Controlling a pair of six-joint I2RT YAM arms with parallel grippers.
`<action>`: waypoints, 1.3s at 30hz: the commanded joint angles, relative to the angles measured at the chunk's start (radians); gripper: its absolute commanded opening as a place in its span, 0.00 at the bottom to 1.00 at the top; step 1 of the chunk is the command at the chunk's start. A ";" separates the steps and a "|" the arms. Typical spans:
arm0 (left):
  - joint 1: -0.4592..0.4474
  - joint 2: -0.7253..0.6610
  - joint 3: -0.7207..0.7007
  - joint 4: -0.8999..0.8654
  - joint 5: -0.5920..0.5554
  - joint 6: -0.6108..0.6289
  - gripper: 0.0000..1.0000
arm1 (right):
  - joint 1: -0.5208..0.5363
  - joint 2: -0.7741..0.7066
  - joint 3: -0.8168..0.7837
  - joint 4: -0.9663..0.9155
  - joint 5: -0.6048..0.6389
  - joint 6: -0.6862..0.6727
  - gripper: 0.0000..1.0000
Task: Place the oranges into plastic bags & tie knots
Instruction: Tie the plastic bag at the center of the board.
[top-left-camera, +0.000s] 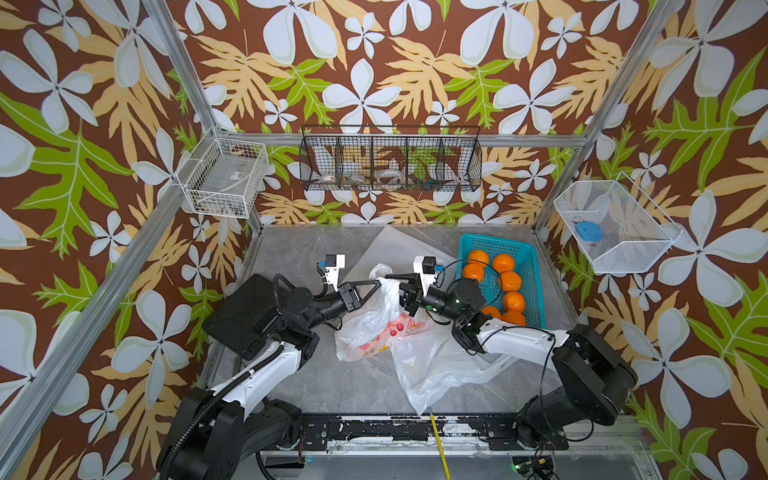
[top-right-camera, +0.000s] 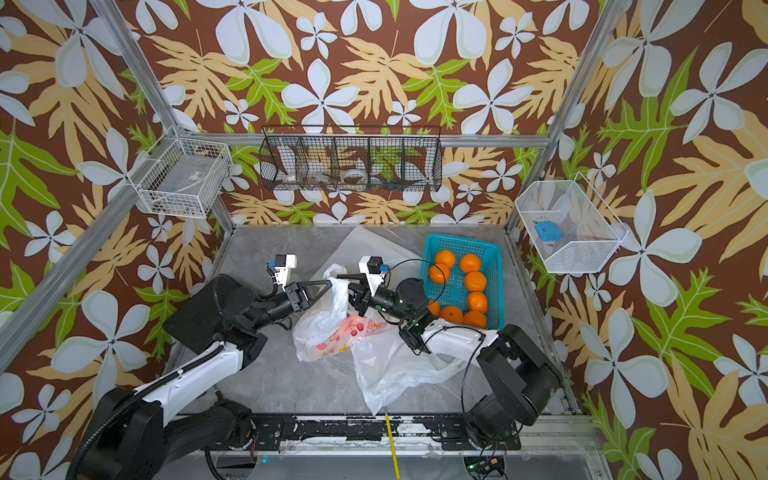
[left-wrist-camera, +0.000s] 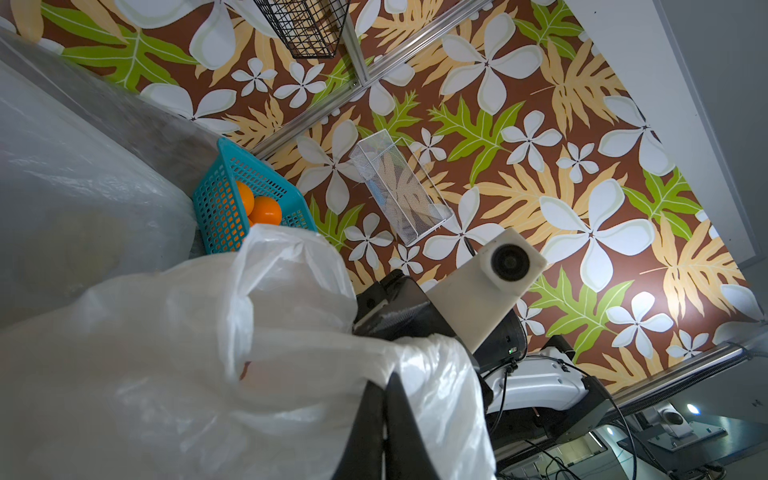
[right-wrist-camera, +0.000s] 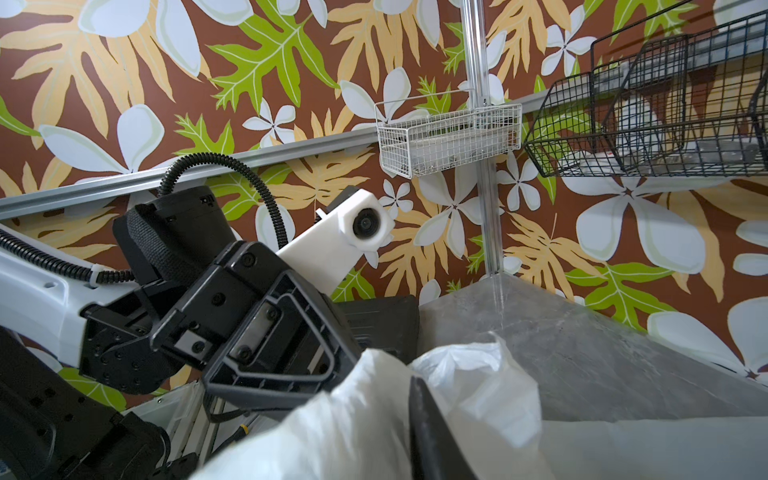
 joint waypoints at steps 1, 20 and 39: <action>0.001 -0.009 -0.004 0.036 -0.017 0.027 0.00 | -0.019 -0.062 -0.037 -0.081 0.065 -0.026 0.43; 0.000 -0.027 -0.015 0.033 -0.035 0.096 0.00 | 0.165 -0.478 0.015 -0.804 0.118 0.152 0.81; 0.002 -0.107 0.006 -0.152 -0.138 0.220 0.00 | 0.184 -0.378 0.087 -0.892 0.281 0.056 0.00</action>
